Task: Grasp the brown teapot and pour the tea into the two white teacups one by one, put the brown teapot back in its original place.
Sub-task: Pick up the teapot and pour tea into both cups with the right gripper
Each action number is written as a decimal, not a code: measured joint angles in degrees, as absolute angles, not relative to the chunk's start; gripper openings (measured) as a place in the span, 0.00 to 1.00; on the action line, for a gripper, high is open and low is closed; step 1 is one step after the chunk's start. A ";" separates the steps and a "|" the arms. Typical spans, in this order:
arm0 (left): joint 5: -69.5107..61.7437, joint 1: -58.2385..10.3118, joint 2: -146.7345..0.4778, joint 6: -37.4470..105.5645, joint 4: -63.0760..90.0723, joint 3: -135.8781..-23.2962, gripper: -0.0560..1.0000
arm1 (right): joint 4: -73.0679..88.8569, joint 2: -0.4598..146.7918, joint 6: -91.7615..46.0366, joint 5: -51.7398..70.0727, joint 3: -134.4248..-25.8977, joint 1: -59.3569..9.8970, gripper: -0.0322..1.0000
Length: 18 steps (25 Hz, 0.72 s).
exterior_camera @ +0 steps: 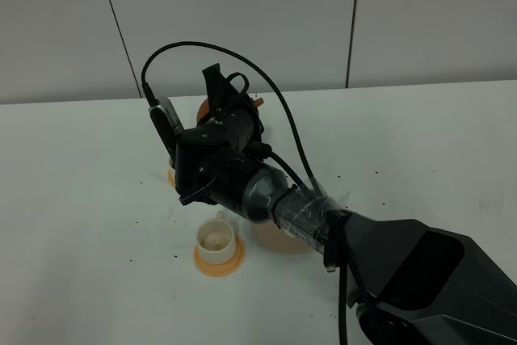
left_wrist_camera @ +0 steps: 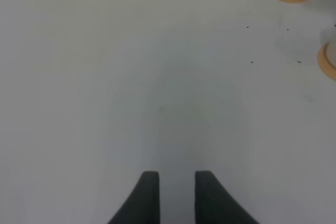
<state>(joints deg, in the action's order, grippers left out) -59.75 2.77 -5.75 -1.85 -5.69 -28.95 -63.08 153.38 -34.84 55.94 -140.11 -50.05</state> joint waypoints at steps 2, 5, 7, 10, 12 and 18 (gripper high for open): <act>-59.75 2.77 -5.75 -1.85 -5.69 -28.95 0.28 | -62.84 153.38 -34.77 56.23 -140.11 -50.05 0.12; -59.75 2.77 -5.75 -1.85 -5.69 -28.95 0.28 | -62.13 153.31 -34.64 57.00 -140.11 -50.05 0.12; -59.75 2.77 -5.75 -1.85 -5.69 -28.95 0.28 | -61.37 153.25 -34.64 57.37 -140.19 -50.05 0.12; -59.75 2.77 -5.75 -1.85 -5.69 -28.95 0.28 | -60.62 153.25 -34.64 57.64 -140.69 -50.05 0.12; -59.75 2.77 -5.75 -1.85 -5.69 -28.95 0.28 | -59.69 153.13 -34.64 57.69 -140.98 -50.05 0.12; -59.75 2.77 -5.75 -1.85 -5.69 -28.95 0.28 | -56.42 152.54 -34.64 57.76 -141.91 -50.00 0.12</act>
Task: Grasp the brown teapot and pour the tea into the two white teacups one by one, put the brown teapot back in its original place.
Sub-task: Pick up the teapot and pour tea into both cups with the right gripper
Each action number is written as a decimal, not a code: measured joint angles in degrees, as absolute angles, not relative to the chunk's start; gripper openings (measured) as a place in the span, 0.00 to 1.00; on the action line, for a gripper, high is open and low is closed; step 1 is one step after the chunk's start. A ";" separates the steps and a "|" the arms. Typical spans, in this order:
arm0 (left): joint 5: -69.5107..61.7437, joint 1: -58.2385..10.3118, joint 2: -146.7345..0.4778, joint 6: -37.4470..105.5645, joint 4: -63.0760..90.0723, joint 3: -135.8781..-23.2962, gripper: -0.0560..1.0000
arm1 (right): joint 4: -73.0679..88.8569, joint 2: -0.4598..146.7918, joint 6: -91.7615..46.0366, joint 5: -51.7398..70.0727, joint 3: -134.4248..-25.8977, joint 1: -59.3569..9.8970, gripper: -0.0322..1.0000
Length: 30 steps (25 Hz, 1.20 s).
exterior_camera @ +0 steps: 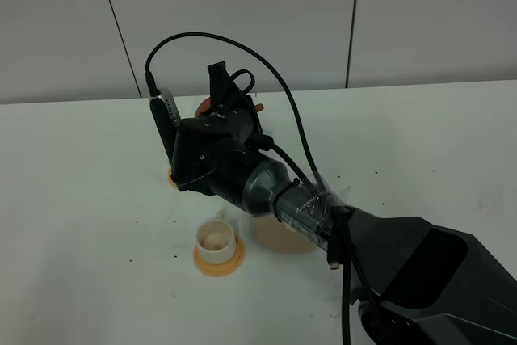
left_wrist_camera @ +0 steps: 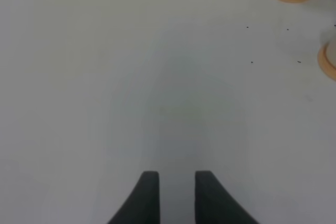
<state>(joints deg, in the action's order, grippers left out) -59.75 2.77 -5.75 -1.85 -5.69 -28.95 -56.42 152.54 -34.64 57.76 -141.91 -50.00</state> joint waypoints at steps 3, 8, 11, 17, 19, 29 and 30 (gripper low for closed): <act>-59.75 2.77 -5.75 -1.85 -5.69 -28.95 0.28 | -54.79 152.07 -34.64 58.08 -141.91 -50.00 0.12; -59.75 2.77 -5.75 -1.85 -5.69 -28.95 0.28 | -51.52 151.34 -34.61 58.74 -142.02 -49.81 0.12; -59.75 2.77 -5.75 -1.85 -5.69 -28.95 0.28 | -48.55 150.65 -34.61 60.27 -142.39 -49.34 0.12; -59.75 2.77 -5.75 -1.85 -5.69 -28.95 0.28 | -36.81 149.81 -36.82 67.35 -147.71 -46.95 0.12; -59.75 2.77 -5.75 -1.85 -5.69 -28.95 0.28 | -30.65 149.75 -37.50 69.38 -150.19 -45.47 0.12; -59.75 2.77 -5.75 -1.85 -5.69 -28.95 0.28 | -7.19 148.56 -39.22 70.62 -153.93 -39.05 0.12; -59.75 2.77 -5.75 -1.85 -5.69 -28.95 0.28 | -6.02 148.56 -39.16 70.77 -153.93 -38.77 0.12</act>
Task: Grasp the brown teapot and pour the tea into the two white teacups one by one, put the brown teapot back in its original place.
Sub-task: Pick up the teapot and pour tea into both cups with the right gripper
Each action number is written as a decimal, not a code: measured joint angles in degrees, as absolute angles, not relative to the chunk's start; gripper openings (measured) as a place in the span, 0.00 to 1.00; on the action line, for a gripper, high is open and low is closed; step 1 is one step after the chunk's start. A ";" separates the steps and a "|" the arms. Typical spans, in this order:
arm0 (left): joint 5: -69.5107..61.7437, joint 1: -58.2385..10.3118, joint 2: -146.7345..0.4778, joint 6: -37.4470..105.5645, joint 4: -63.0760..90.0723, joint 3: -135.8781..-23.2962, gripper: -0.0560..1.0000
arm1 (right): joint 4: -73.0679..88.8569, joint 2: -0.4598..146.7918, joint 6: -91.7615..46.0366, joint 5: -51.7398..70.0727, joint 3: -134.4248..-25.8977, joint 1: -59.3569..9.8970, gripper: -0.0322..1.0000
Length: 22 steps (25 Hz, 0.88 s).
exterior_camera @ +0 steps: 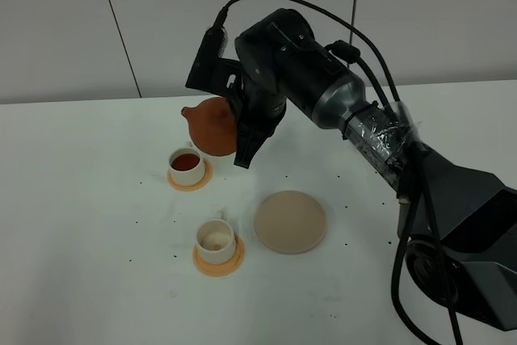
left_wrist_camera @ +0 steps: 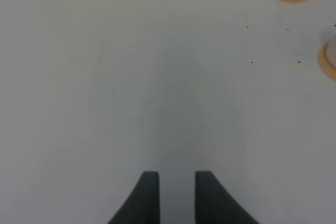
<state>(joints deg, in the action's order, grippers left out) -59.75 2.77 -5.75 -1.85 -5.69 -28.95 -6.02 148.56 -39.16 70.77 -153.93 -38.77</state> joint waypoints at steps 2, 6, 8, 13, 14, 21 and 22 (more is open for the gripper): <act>-59.75 2.77 -5.75 -1.85 -5.69 -28.95 0.28 | -4.86 148.56 -39.16 70.89 -153.93 -38.65 0.12; -59.75 2.77 -5.75 -1.85 -5.69 -28.95 0.28 | -4.45 148.56 -39.11 70.82 -153.93 -38.65 0.12; -59.75 2.77 -5.75 -1.85 -5.69 -28.95 0.28 | -4.41 148.56 -39.11 70.82 -153.93 -38.65 0.12; -59.75 2.77 -5.75 -1.85 -5.69 -28.95 0.28 | -4.41 148.56 -38.76 70.82 -153.93 -38.65 0.12; -59.75 2.77 -5.75 -1.85 -5.69 -28.95 0.28 | -4.47 148.56 -38.45 70.82 -153.93 -38.65 0.12; -59.75 2.77 -5.75 -1.85 -5.69 -28.95 0.28 | -6.07 147.36 -36.32 70.88 -153.93 -38.65 0.12; -59.75 2.77 -5.75 -1.85 -5.69 -28.95 0.28 | -6.07 146.87 -36.06 70.88 -153.93 -38.65 0.12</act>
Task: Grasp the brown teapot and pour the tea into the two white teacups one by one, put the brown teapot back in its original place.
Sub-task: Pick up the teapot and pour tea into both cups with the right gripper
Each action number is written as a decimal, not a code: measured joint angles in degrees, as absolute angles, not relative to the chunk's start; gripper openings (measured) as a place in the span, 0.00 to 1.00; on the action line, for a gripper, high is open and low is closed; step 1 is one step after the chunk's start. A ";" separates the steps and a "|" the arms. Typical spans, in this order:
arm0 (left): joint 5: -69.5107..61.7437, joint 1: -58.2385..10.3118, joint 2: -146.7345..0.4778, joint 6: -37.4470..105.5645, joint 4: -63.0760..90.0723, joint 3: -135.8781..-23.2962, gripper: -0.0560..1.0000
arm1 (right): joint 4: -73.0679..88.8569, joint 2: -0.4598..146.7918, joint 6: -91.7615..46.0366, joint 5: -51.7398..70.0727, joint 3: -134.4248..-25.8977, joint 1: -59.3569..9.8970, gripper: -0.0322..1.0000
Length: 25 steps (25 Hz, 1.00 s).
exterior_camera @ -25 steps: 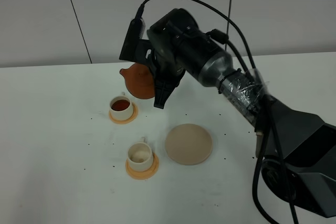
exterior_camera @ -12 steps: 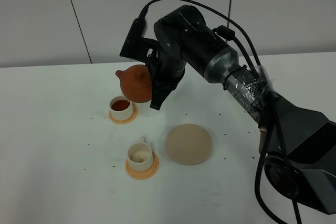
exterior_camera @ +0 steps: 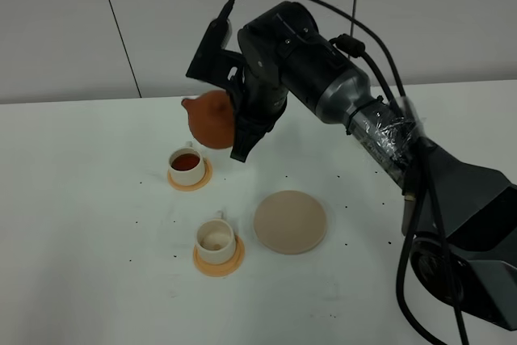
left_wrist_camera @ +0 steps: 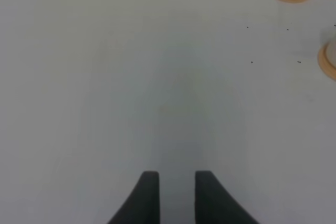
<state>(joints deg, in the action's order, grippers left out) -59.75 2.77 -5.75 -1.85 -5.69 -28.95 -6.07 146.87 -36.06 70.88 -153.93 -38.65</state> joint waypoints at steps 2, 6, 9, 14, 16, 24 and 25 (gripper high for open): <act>-59.75 2.77 -5.75 -1.85 -5.69 -28.95 0.28 | -6.12 145.14 -35.34 70.74 -152.97 -38.70 0.12; -59.75 2.77 -5.75 -1.85 -5.69 -28.95 0.28 | -6.12 139.87 -33.68 70.60 -145.20 -38.75 0.12; -59.75 2.77 -5.75 -1.85 -5.69 -28.95 0.28 | -6.12 135.85 -32.78 70.74 -137.95 -38.75 0.12; -59.75 2.77 -5.75 -1.85 -5.69 -28.95 0.28 | -6.45 129.12 -28.48 70.63 -125.77 -38.86 0.12; -59.75 2.77 -5.75 -1.85 -5.69 -28.95 0.28 | -6.84 126.23 -27.38 70.61 -121.08 -39.04 0.12; -59.75 2.77 -5.75 -1.85 -5.69 -28.95 0.28 | -6.74 118.40 -24.20 70.48 -104.20 -40.59 0.12; -59.75 2.77 -5.75 -1.85 -5.69 -28.95 0.28 | -6.89 117.93 -23.67 70.39 -102.55 -41.31 0.12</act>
<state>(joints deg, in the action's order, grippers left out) -59.75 2.77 -5.75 -1.85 -5.69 -28.95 -6.89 117.93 -23.67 70.39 -102.55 -41.31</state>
